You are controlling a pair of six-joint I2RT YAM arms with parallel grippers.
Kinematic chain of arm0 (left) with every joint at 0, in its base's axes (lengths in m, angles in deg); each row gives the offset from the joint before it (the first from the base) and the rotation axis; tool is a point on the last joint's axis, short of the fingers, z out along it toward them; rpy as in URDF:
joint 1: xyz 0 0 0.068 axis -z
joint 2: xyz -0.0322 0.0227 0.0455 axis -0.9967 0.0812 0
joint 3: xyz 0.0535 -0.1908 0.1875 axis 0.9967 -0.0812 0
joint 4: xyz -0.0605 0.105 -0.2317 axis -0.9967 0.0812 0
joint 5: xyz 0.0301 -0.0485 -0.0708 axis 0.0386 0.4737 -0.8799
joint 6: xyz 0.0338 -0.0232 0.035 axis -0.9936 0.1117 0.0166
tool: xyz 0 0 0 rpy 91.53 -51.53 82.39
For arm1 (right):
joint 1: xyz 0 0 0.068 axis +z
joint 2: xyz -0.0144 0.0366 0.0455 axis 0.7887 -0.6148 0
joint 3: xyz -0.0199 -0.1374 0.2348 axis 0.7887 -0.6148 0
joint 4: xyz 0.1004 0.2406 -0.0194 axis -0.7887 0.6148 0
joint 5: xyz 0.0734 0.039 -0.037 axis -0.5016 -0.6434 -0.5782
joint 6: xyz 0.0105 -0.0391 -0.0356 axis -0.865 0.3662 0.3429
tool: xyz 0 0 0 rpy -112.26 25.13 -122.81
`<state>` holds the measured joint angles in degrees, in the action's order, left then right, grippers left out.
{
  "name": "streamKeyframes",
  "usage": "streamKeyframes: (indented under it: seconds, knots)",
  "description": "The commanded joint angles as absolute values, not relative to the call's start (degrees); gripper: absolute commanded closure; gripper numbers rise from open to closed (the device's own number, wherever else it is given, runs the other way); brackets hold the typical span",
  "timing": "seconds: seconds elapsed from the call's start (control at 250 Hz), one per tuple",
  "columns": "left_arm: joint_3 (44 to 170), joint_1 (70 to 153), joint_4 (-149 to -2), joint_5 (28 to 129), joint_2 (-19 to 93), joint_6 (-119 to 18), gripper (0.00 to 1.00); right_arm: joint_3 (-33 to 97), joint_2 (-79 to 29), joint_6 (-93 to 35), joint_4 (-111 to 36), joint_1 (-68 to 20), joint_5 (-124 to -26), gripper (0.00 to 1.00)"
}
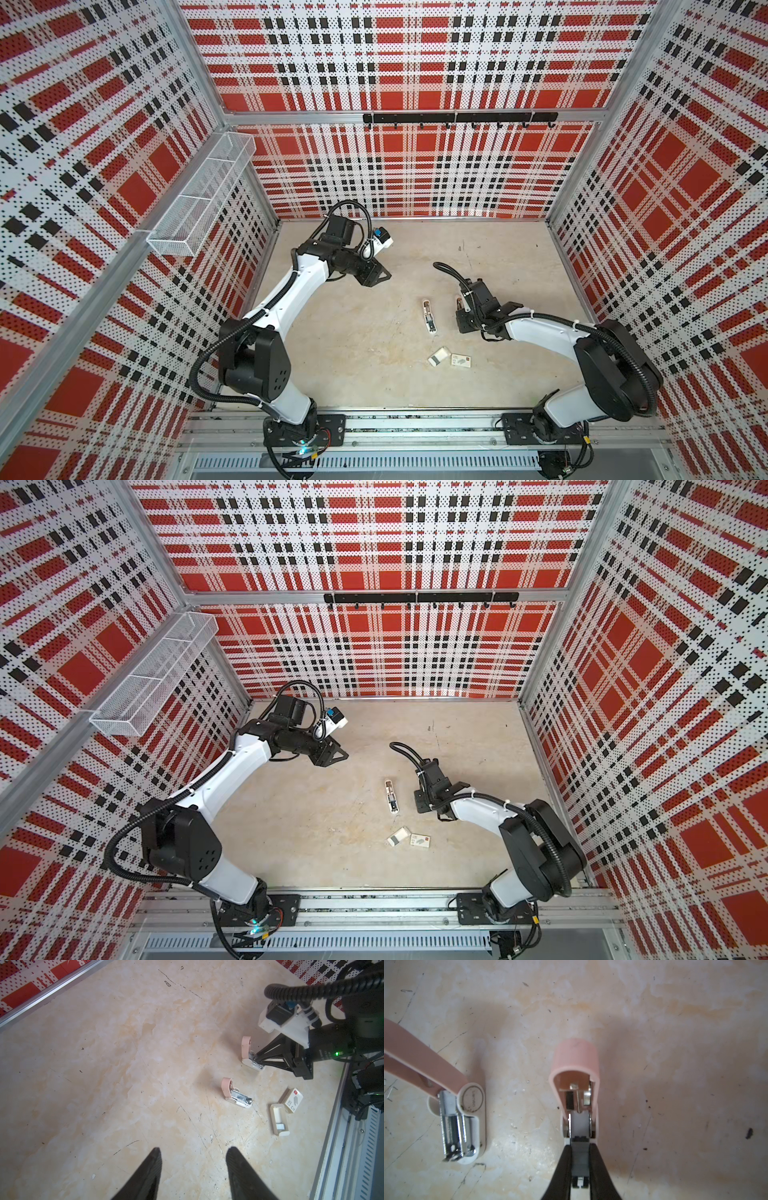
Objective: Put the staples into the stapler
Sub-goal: 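Press the strip down into the channel and open the right gripper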
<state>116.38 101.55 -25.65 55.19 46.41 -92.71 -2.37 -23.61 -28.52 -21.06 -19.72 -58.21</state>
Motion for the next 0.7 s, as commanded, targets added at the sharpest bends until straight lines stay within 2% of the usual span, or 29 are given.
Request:
streamKeyframes:
  seconds: [0.0, 0.428, 0.696]
  knots:
    - [117.3, 101.8, -26.0, 54.1, 46.4, -92.2, 0.45, -3.1, -24.7, -28.8, -22.0, -19.9, -57.5, 0.81]
    - [117.3, 101.9, -26.0, 54.2, 46.1, -92.3, 0.45, -3.2, -24.5, -28.8, -22.0, -19.9, -57.5, 0.78]
    - [117.4, 101.8, -26.0, 54.6, 45.9, -92.7, 0.45, -3.2, -22.6, -28.8, -21.7, -19.9, -58.0, 0.72]
